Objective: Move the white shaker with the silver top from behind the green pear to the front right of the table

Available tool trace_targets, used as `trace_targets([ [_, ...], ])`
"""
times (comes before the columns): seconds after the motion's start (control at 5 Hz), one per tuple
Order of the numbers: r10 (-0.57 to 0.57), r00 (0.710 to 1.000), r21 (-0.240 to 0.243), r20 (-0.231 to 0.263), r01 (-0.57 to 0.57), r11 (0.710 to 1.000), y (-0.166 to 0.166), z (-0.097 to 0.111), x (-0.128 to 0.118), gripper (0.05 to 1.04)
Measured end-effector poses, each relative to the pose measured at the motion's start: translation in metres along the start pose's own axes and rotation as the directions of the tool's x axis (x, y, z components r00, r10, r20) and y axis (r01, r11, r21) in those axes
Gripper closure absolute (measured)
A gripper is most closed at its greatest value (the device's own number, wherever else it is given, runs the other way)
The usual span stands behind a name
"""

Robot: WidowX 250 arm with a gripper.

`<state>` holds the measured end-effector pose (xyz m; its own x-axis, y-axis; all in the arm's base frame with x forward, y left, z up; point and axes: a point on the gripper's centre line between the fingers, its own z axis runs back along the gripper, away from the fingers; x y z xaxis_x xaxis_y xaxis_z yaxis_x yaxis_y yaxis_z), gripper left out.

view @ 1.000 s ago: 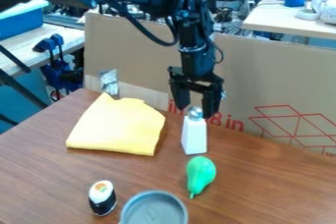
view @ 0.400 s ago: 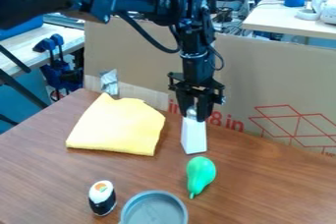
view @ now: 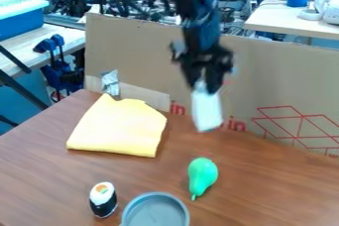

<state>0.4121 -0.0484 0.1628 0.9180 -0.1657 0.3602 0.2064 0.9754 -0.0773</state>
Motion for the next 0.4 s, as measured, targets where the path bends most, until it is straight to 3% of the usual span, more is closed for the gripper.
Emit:
trace_targets([
  [0.2,-0.119,0.993,-0.013,0.024,0.119,0.993,-0.052,0.011,-0.007,0.564],
  [0.4,-0.238,0.971,-0.069,-0.004,0.237,0.969,-0.080,-0.004,-0.013,0.565],
])
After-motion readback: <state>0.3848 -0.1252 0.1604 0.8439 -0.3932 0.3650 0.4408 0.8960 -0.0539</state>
